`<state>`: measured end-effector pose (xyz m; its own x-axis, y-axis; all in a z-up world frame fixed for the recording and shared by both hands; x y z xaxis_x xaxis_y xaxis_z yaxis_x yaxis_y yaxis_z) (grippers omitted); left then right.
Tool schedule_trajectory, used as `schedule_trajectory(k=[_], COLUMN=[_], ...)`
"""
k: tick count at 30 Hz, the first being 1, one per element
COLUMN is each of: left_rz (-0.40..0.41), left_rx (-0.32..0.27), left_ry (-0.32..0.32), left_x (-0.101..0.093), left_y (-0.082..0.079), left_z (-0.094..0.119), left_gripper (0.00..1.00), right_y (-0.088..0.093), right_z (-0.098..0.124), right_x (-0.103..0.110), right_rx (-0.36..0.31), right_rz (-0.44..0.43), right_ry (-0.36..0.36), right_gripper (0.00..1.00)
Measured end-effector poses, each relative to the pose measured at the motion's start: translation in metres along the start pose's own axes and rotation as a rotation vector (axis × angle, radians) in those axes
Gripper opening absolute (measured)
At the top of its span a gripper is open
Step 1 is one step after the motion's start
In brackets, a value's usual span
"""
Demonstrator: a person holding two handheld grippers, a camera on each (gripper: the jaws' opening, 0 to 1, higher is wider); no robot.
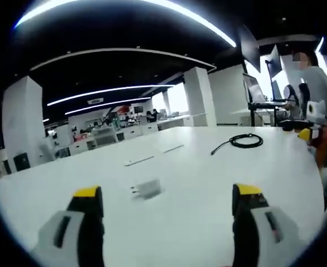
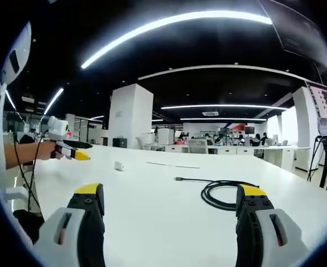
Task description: Plug the desk Type‑C cable into the charger adapter.
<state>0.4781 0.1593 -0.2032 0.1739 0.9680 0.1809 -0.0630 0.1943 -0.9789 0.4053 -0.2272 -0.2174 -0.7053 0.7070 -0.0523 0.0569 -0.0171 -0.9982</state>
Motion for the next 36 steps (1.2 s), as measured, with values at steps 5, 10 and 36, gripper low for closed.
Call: schedule_trajectory(k=[5,10,36], left_rz=[-0.002,-0.032,-0.192], left_rx=[0.01,0.027,0.16], left_ry=[0.017,0.039,0.27], left_x=[0.003,0.005,0.007], left_y=[-0.001,0.003,0.008], left_z=[-0.013,-0.024,-0.104], left_gripper=[0.97,0.98,0.97], right_y=[0.002,0.004,0.005], right_z=[0.0,-0.001,-0.006], right_x=[-0.007,-0.008,0.002], right_rx=[0.002,0.007,0.022], right_rz=[0.0,-0.002,-0.007], right_ry=[-0.003,-0.009,-0.025], right_gripper=[1.0,1.0,1.0])
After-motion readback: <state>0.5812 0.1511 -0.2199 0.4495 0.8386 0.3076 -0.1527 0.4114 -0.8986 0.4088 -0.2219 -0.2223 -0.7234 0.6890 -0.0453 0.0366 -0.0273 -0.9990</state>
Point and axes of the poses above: the point that each gripper's makers call its tool centre point, and the gripper's own axes: z roughly backward along the fingers, x roughly to its left, y roughly out of its underside, the point moved 3 cm from there along z, roughly backward along the fingers, and after that the axes turned 14 degrees about -y, right-handed, at the moved point
